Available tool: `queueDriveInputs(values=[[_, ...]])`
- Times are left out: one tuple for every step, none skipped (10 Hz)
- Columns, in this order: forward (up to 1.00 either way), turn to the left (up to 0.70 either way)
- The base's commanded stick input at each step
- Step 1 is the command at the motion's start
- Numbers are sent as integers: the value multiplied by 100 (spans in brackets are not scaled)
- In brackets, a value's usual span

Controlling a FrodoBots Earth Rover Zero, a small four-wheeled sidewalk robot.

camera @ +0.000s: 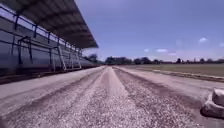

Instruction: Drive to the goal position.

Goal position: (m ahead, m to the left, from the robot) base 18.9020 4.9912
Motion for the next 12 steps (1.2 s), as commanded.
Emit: queueDriveInputs(values=[[100, 0], [100, 0], [100, 0], [100, 0], [100, 0], [100, 0], [100, 0], [100, 0], [100, 0], [100, 4], [100, 18], [100, 0]])
